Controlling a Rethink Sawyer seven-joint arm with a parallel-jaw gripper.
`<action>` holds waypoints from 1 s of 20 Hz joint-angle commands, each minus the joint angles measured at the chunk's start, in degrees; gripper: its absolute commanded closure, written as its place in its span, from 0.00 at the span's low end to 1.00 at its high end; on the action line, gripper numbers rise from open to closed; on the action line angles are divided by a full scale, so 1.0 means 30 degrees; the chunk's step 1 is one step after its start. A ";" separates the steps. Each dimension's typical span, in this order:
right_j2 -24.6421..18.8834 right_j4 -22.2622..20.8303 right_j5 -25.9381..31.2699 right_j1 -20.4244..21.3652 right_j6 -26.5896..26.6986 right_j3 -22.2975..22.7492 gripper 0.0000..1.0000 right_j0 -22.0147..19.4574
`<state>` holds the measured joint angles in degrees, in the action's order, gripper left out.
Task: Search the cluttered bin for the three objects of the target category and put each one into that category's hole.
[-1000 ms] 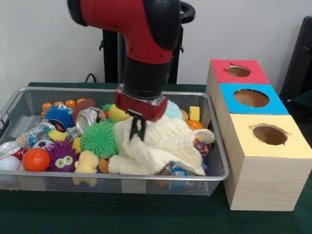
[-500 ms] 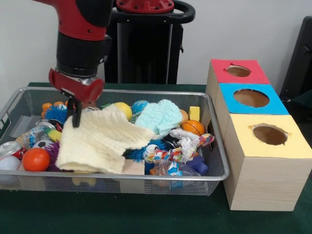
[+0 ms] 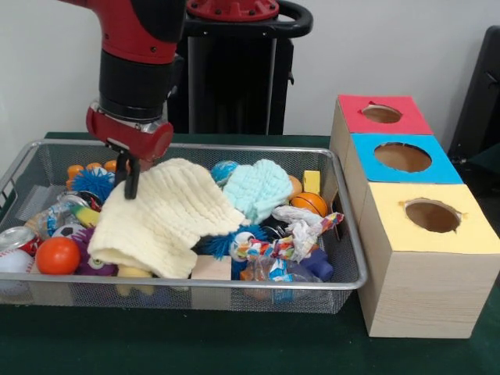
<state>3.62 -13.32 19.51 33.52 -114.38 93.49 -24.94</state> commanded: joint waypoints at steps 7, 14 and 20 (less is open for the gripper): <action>-0.1523 -0.1562 0.1952 0.0174 0.0892 0.1366 1.00 0.0346; -0.2161 -0.1594 0.3951 0.1045 0.2650 0.1024 1.00 -0.0639; -0.2546 -0.1991 0.5226 0.1792 0.3752 0.1031 1.00 -0.1369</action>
<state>0.84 -15.11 26.29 36.93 -114.38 94.75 -26.35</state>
